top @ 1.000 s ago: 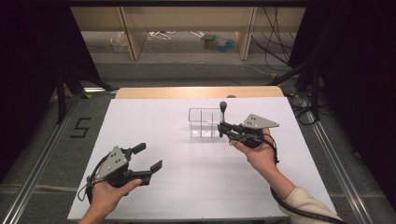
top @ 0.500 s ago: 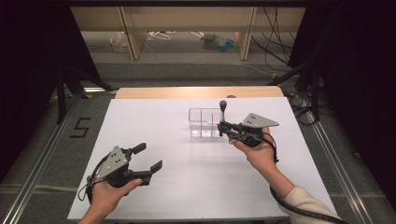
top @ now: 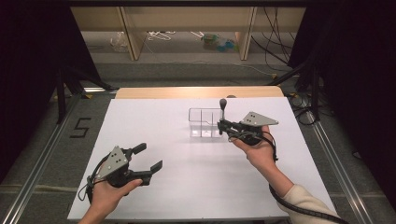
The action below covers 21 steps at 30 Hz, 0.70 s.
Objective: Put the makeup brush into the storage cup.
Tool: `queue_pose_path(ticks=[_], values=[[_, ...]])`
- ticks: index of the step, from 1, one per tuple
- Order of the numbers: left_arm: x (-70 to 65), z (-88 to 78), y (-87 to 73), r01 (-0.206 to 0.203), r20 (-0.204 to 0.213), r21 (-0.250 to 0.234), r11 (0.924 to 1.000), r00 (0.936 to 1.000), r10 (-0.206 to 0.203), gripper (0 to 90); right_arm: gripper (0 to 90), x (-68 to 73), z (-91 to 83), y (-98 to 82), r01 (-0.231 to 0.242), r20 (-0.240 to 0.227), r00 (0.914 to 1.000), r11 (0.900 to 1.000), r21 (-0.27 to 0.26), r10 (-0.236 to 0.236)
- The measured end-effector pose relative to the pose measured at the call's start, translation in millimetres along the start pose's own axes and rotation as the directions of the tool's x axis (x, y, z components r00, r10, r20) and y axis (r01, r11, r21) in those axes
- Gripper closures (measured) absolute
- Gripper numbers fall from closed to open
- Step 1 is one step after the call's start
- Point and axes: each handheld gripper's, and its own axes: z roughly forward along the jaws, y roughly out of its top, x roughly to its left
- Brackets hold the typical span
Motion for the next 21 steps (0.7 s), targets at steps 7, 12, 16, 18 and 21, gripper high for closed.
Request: queue_pose_path(ticks=[7, 12, 16, 18, 21], values=[[0.1, 0.1, -0.2, 0.001, -0.003, 0.001, 1.0000, 1.0000, -0.001, 15.2, 79.7, -0.9, 1.6, 0.9, -0.001, -0.004, 1.0000, 1.000, -0.010, 0.001], [0.2, 0.2, -0.2, -0.002, -0.002, 0.002, 1.0000, 1.0000, 0.002, 15.2, 79.7, -1.8, 2.5, 1.6, 0.000, -0.001, 1.0000, 1.000, -0.009, 0.000], [0.3, 0.3, -0.1, -0.004, -0.003, 0.002, 1.0000, 1.0000, 0.004, 15.3, 79.6, -2.2, 3.2, 2.2, 0.000, 0.002, 1.0000, 1.000, -0.011, 0.000], [0.4, 0.3, -0.2, -0.005, -0.003, 0.003, 1.0000, 1.0000, 0.005, 15.3, 79.6, -2.2, 3.8, 2.4, -0.002, 0.005, 1.0000, 1.000, -0.015, 0.002], [0.4, 0.5, -0.4, -0.005, -0.002, 0.003, 1.0000, 1.0000, 0.005, 15.3, 79.6, -3.2, 4.2, 2.9, 0.003, 0.008, 1.0000, 1.000, -0.012, -0.003]])
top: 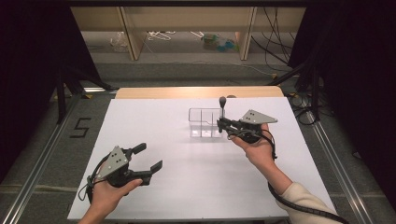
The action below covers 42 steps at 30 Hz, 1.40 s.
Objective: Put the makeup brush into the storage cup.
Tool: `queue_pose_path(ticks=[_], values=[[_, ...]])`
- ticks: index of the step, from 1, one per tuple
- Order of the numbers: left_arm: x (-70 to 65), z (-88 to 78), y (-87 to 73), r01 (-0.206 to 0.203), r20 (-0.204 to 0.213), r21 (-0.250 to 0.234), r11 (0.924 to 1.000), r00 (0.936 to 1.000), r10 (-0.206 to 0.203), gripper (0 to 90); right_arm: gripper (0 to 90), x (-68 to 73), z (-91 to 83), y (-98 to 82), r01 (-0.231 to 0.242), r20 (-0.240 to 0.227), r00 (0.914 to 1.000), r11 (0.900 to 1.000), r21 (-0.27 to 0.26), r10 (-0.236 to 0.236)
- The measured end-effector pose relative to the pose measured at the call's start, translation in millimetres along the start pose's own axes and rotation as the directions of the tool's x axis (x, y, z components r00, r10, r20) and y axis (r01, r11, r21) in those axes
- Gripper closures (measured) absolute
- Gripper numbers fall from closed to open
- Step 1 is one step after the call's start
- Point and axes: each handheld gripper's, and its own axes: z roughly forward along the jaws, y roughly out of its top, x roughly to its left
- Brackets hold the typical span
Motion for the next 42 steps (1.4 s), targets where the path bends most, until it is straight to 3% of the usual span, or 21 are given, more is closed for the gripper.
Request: queue_pose_path(ticks=[42], values=[[0.1, 0.4, -0.2, 0.002, 0.002, 0.001, 1.0000, 1.0000, -0.002, 15.4, 79.6, -10.5, 9.2, 8.1, -0.015, 0.016, 0.9998, 1.000, -0.013, 0.015]])
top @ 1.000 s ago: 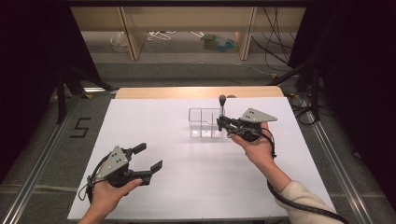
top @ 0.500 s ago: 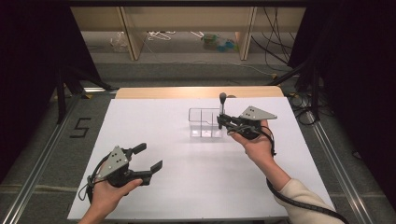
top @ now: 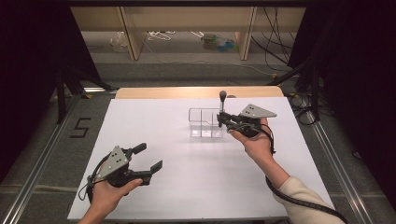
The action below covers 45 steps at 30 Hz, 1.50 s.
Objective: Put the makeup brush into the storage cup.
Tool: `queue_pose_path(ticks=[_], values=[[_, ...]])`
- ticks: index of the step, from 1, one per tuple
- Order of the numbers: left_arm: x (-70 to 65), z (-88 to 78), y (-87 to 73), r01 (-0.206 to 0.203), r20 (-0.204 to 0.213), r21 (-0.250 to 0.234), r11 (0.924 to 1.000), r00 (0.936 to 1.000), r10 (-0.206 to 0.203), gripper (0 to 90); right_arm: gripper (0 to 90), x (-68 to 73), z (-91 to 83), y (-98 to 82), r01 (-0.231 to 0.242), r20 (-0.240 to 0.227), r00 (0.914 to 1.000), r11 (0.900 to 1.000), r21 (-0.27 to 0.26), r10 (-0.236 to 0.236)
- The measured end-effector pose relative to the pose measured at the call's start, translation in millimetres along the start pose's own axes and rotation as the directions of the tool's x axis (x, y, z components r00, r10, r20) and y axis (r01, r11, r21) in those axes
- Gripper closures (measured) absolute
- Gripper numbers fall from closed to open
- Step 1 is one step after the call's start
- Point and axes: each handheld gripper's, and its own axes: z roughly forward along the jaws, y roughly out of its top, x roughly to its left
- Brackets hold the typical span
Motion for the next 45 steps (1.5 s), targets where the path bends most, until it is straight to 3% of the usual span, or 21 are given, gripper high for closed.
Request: queue_pose_path(ticks=[45], values=[[-0.2, 0.2, -0.5, 0.008, 0.000, 0.003, 1.0000, 1.0000, -0.008, 15.5, 79.6, -9.5, 11.2, 5.5, -0.006, 0.022, 0.9997, 1.000, -0.002, 0.007]])
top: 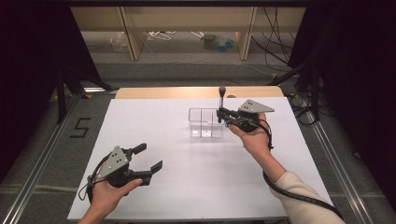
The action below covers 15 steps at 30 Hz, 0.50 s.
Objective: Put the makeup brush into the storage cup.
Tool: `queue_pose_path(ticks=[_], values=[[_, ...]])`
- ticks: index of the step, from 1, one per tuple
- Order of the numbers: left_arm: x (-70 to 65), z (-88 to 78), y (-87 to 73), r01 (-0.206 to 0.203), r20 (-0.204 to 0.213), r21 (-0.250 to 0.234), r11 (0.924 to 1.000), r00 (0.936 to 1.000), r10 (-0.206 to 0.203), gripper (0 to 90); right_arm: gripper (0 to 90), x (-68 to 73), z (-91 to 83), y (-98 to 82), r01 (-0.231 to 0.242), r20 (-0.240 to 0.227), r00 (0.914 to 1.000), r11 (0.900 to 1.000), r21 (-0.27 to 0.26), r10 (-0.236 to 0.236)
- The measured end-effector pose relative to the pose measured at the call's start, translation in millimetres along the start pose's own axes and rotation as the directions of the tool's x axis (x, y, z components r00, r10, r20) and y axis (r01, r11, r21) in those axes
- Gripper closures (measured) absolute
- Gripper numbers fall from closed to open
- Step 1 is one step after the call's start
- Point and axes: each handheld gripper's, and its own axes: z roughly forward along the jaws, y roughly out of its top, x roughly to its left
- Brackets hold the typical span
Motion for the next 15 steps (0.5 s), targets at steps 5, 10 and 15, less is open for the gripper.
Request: queue_pose_path(ticks=[5, 10, 15], values=[[-0.1, 0.0, 0.0, 0.001, 0.000, 0.000, 1.0000, 1.0000, -0.001, 15.4, 79.6, -2.0, 2.1, 1.0, 0.022, 0.013, 0.9997, 1.000, -0.013, -0.022], [-0.2, 0.1, 0.0, 0.001, 0.000, 0.000, 1.0000, 1.0000, -0.001, 15.5, 79.6, -1.5, 3.0, 1.7, 0.000, 0.006, 1.0000, 1.000, 0.002, 0.000], [-0.1, 0.0, -0.1, 0.002, 0.000, 0.000, 1.0000, 1.0000, -0.002, 15.5, 79.6, -5.1, 5.3, 1.8, 0.019, 0.019, 0.9996, 1.000, -0.018, -0.019]])
